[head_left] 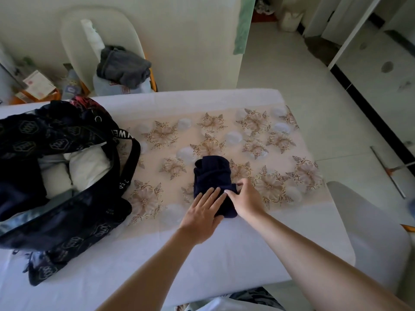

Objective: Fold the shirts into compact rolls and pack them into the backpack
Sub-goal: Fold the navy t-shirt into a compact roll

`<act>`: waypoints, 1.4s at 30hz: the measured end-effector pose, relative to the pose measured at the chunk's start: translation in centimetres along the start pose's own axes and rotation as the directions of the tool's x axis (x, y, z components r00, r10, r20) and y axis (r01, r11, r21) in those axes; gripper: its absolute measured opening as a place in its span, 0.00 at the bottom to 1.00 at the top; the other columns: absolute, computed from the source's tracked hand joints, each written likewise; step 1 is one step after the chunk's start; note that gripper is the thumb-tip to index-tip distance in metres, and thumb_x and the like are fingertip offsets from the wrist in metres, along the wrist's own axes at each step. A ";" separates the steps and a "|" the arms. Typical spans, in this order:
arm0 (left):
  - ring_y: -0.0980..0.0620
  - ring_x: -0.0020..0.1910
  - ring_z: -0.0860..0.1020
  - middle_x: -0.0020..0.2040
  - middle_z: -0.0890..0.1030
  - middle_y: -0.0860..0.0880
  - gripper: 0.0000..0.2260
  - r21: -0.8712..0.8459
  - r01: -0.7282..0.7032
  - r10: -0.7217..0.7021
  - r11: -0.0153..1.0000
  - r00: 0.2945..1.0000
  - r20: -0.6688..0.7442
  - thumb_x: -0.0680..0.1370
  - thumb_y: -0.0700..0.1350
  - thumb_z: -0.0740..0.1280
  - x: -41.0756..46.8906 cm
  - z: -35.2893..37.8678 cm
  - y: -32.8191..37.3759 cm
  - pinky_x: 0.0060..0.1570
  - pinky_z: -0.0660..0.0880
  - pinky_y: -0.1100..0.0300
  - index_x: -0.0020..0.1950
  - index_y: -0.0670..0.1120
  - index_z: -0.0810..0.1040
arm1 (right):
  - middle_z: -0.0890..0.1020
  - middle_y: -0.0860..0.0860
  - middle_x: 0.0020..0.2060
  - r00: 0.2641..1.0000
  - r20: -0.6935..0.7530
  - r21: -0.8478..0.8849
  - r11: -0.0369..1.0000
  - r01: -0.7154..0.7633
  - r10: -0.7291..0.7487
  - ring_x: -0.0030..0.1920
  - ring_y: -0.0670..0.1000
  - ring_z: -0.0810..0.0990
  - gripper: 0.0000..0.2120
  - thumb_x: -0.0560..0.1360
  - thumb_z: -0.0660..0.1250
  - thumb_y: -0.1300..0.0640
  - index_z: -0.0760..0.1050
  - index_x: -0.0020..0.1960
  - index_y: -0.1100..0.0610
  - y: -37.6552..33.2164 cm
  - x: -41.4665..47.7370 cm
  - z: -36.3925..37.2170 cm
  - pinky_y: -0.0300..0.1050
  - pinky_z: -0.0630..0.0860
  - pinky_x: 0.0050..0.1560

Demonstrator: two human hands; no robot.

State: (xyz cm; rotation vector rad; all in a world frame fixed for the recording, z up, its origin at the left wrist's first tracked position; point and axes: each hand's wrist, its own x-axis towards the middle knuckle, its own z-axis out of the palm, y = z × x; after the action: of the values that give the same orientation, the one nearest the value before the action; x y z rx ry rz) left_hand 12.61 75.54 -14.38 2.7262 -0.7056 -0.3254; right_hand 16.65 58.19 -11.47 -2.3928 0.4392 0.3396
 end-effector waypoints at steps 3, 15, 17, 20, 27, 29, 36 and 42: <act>0.55 0.78 0.35 0.80 0.37 0.55 0.40 0.062 -0.032 0.025 0.998 0.995 0.101 0.79 0.62 0.60 0.9 0.3 -1.1 0.77 0.38 0.52 0.81 0.52 0.40 | 0.77 0.49 0.50 0.959 -0.095 -0.140 0.957 0.253 -0.267 0.45 0.54 0.80 0.18 0.75 0.72 0.47 0.69 0.58 0.54 1.1 0.8 0.5 0.50 0.78 0.40; 0.49 0.74 0.67 0.72 0.72 0.48 0.28 -0.206 0.055 -0.065 0.977 0.997 -0.040 0.72 0.44 0.67 1.5 -2.8 -3.0 0.67 0.72 0.52 0.73 0.49 0.71 | 0.77 0.54 0.66 0.768 0.299 -0.324 0.697 0.640 -0.566 0.62 0.54 0.79 0.31 0.71 0.64 0.41 0.70 0.71 0.54 2.8 0.9 -0.5 0.47 0.75 0.61; 0.50 0.55 0.80 0.55 0.83 0.51 0.22 -0.284 0.177 -0.201 0.942 0.978 -0.057 0.72 0.44 0.66 1.8 -5.5 -2.7 0.50 0.77 0.59 0.65 0.56 0.78 | 0.84 0.50 0.49 0.844 0.262 -0.168 0.840 0.517 -0.467 0.48 0.51 0.82 0.23 0.70 0.66 0.43 0.74 0.62 0.50 1.4 1.2 -1.5 0.45 0.78 0.47; 0.53 0.44 0.80 0.47 0.82 0.54 0.18 -0.473 0.318 -0.380 0.822 0.924 -0.037 0.72 0.45 0.67 2.5 -7.6 -3.0 0.39 0.75 0.64 0.60 0.60 0.78 | 0.82 0.46 0.45 0.910 0.289 0.036 0.953 0.300 -0.297 0.44 0.47 0.81 0.23 0.70 0.65 0.39 0.74 0.61 0.50 0.4 1.8 -2.0 0.43 0.77 0.44; 0.46 0.67 0.68 0.69 0.71 0.48 0.19 -0.147 0.202 -0.246 0.968 0.877 -0.413 0.77 0.43 0.65 4.7 -6.1 -2.8 0.67 0.69 0.48 0.69 0.49 0.73 | 0.80 0.52 0.49 0.969 0.011 -0.026 0.968 0.248 -0.248 0.40 0.54 0.81 0.17 0.81 0.58 0.41 0.63 0.65 0.48 -2.5 3.0 -0.6 0.45 0.75 0.33; 0.47 0.76 0.59 0.77 0.64 0.48 0.21 -0.042 0.174 -0.179 0.984 0.933 -0.312 0.80 0.47 0.61 5.3 -5.3 -2.2 0.74 0.57 0.49 0.74 0.51 0.68 | 0.76 0.53 0.55 0.938 -0.093 -0.197 0.930 0.310 -0.332 0.44 0.56 0.81 0.17 0.82 0.58 0.45 0.63 0.69 0.48 -2.7 3.9 -0.6 0.48 0.77 0.36; 0.56 0.78 0.36 0.81 0.43 0.52 0.28 -0.143 0.240 -0.242 0.960 0.970 0.001 0.85 0.52 0.49 6.6 -3.9 -3.6 0.78 0.41 0.55 0.81 0.46 0.40 | 0.65 0.56 0.76 0.794 0.240 -0.401 0.687 0.606 -0.559 0.76 0.58 0.63 0.32 0.82 0.45 0.39 0.61 0.78 0.58 -0.9 5.8 0.6 0.56 0.65 0.73; 0.43 0.77 0.55 0.79 0.55 0.47 0.29 -0.412 0.518 -0.573 0.750 0.820 -0.012 0.81 0.55 0.56 7.9 -4.2 -2.5 0.73 0.60 0.43 0.80 0.52 0.50 | 0.55 0.53 0.80 0.867 0.262 -0.355 0.793 0.495 -0.424 0.80 0.54 0.52 0.38 0.78 0.33 0.34 0.47 0.81 0.53 -0.1 5.9 1.0 0.54 0.52 0.79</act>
State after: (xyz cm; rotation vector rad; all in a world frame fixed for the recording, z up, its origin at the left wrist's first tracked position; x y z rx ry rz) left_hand 21.63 74.66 -12.45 2.4645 0.2144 -0.3534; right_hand 21.90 57.64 -14.23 -2.7440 -0.3417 0.4377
